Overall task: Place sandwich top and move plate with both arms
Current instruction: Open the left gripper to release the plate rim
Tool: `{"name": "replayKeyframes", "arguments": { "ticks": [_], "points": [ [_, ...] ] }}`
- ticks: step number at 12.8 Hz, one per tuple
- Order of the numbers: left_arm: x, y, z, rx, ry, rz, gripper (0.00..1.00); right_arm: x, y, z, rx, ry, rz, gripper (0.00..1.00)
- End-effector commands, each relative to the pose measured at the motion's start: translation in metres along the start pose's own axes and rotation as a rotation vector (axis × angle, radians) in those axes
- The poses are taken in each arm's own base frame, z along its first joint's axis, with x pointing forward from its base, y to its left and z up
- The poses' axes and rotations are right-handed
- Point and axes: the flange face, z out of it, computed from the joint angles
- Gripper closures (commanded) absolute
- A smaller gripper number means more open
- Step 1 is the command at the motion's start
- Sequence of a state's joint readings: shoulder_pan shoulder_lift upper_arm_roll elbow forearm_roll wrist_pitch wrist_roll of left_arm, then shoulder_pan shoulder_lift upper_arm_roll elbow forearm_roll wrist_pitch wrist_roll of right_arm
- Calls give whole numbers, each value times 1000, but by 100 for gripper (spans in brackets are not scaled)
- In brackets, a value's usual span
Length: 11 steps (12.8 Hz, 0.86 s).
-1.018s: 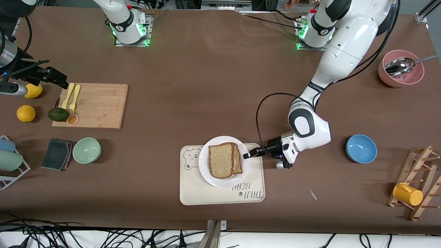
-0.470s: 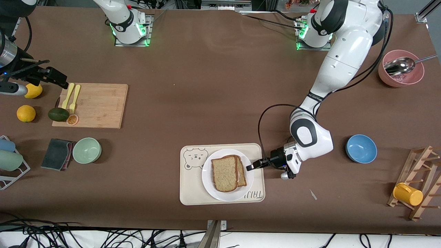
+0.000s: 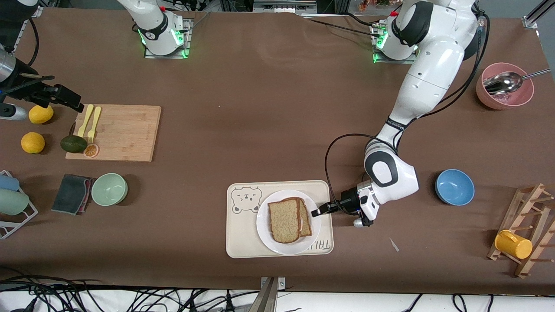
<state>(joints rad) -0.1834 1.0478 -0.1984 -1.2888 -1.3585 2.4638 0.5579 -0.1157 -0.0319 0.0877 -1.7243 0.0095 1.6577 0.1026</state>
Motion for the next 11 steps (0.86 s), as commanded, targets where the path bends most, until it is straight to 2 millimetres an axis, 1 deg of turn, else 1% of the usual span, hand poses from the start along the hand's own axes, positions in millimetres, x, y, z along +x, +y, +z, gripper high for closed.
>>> {"name": "replayKeyframes", "arguments": {
  "ticks": [1,2,3,4,5,6,7,8,9,10,11],
  "points": [
    [6,5,4,-1,-6,8,64,-1,6,-7,12,14,17,0],
    [10,7,-1,-2,1,6,45,0,12,-7,12,19,28,0],
    [14,9,-6,-7,9,0,33,1,13,-7,10,19,31,0],
    [14,11,-7,-8,8,-18,25,2,15,-6,10,16,34,0],
    [14,11,-7,-8,8,-28,17,2,22,-5,11,14,46,0],
    [15,14,-7,-11,9,-32,13,5,23,-4,12,19,48,0],
    [17,22,-11,-14,15,-37,12,10,25,-2,12,30,51,0],
    [19,27,-15,-10,17,-41,5,14,27,-2,13,33,51,0],
    [21,31,-18,0,16,-46,1,17,27,-6,12,42,45,0],
    [24,37,-22,12,14,-57,1,22,26,-7,7,46,44,0],
    [28,50,-30,19,17,-63,1,24,24,-9,-6,51,37,0]
  ]
}}
